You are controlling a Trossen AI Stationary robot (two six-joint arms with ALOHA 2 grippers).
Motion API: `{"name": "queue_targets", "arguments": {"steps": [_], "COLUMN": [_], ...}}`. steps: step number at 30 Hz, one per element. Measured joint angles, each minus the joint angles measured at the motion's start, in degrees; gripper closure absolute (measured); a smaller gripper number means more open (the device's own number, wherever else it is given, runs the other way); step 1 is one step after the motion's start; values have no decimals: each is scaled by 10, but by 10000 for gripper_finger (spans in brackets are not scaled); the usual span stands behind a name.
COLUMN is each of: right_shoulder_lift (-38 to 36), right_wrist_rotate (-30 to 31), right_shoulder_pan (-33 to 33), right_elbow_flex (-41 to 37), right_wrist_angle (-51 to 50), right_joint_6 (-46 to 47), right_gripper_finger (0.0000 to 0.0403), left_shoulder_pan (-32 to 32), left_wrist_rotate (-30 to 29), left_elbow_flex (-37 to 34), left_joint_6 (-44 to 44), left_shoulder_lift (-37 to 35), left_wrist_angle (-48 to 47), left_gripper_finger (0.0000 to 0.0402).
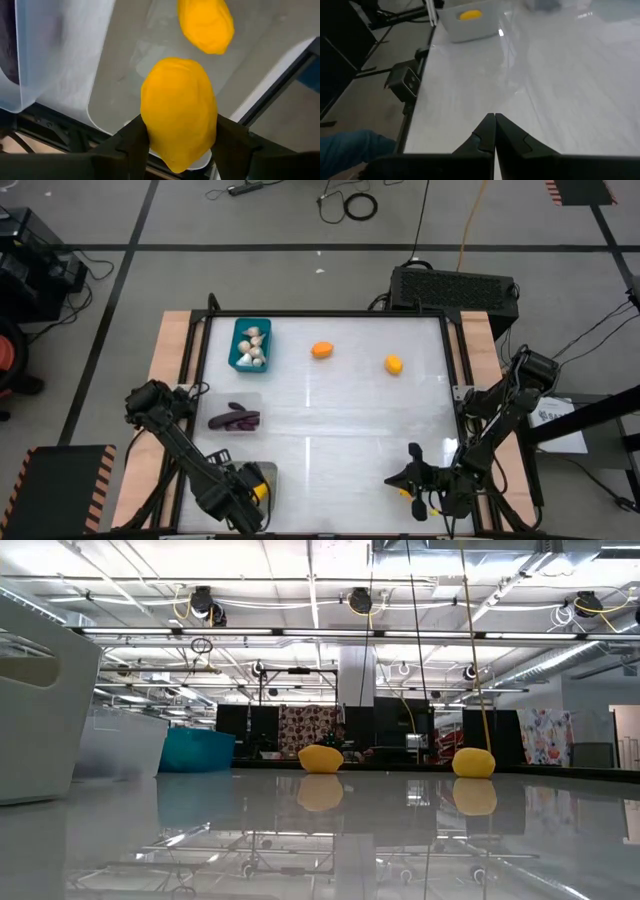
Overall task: Sort produce into baskets
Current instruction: Put the lemon into the gray bin
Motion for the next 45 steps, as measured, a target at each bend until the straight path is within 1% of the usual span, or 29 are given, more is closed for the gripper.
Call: {"name": "queue_targets", "arguments": {"steps": [2, 5, 8, 10, 14, 17, 23, 26, 30, 33, 35, 38, 40, 42, 45], "right_shoulder_lift": [0, 0, 0, 0, 0, 0, 0, 0, 0, 0, 0, 0, 0, 0, 0], "right_wrist_rotate": [4, 4, 4, 4, 4, 4, 4, 4, 4, 4, 4, 4, 4, 3, 3], "right_shoulder_pan": [-1, -1, -1, -1, -1, -1, -3, -9, -21, -31, -36, -44, -51, -58, -72], "right_elbow_flex": [0, 0, 0, 0, 0, 0, 0, 0, 0, 0, 0, 0, 0, 0, 0], "right_wrist_angle": [16, 34, 34, 34, 34, 34, 34, 34, 34, 34, 33, 33, 32, 30, 12], "right_joint_6": [-23, -50, -59, -62, -64, -65, -66, -66, -74, -87, -98, -124, -143, -164, -193], "right_gripper_finger": [403, 403, 403, 403, 403, 403, 403, 403, 403, 403, 403, 403, 403, 403, 403], "left_shoulder_pan": [-1, -6, -7, -5, 4, 19, 80, 120, 173, 211, 240, 282, 318, 361, 429], "left_wrist_rotate": [0, 1, 1, 1, 2, 13, 18, 18, -5, -53, -111, -216, -265, -270, -249], "left_elbow_flex": [0, -5, -5, -5, -5, -5, -5, -5, -5, -5, -5, -5, -5, -5, -5], "left_joint_6": [12, 10, 10, 10, 10, 9, 11, 33, 115, 189, 244, 329, 386, 433, 488], "left_shoulder_lift": [3, 5, 5, 5, 5, 5, 5, 5, 5, 5, 5, 5, 5, 5, 5], "left_wrist_angle": [1, 8, 14, 16, 21, 25, 59, 83, 112, 119, 122, 140, 165, 203, 266], "left_gripper_finger": [207, 176, 147, 135, 128, 128, 128, 128, 127, 127, 127, 127, 127, 127, 127]}}
